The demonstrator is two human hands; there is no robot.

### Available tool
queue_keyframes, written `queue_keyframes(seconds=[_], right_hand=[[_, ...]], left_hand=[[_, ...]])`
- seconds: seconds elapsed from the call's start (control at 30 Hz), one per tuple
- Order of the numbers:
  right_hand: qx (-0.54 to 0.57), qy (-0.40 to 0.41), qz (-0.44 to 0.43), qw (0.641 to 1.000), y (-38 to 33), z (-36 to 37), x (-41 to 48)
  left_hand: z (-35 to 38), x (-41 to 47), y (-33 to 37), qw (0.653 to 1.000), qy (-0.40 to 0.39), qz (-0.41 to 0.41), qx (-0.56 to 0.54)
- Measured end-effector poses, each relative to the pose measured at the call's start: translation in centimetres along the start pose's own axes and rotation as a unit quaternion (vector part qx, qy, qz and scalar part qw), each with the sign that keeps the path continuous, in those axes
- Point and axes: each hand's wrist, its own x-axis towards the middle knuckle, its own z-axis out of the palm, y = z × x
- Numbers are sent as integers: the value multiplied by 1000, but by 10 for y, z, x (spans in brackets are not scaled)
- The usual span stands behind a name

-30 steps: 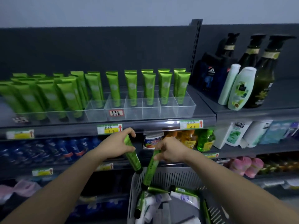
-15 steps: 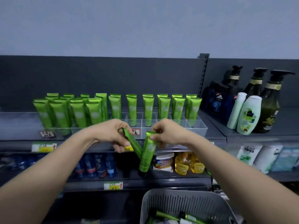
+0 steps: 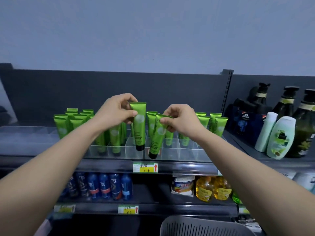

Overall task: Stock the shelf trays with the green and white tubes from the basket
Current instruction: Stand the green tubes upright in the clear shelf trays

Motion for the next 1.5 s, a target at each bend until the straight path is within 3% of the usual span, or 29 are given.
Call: queue_keyframes(seconds=[0.13, 0.4, 0.6, 0.8, 1.5], right_hand=[[-17, 44, -7, 999, -2, 5, 9], [-49, 81, -5, 995, 0, 17, 22], [-108, 64, -4, 992, 9, 27, 28], [-128, 56, 15, 990, 23, 37, 34], [-101, 7, 28, 994, 46, 60, 36]], left_hand=[[1, 15, -8, 995, 36, -8, 89], [15, 33, -36, 981, 11, -25, 192], [29, 35, -55, 973, -32, -46, 224], [31, 39, -67, 965, -25, -42, 257], [31, 34, -70, 932, -47, -20, 359]])
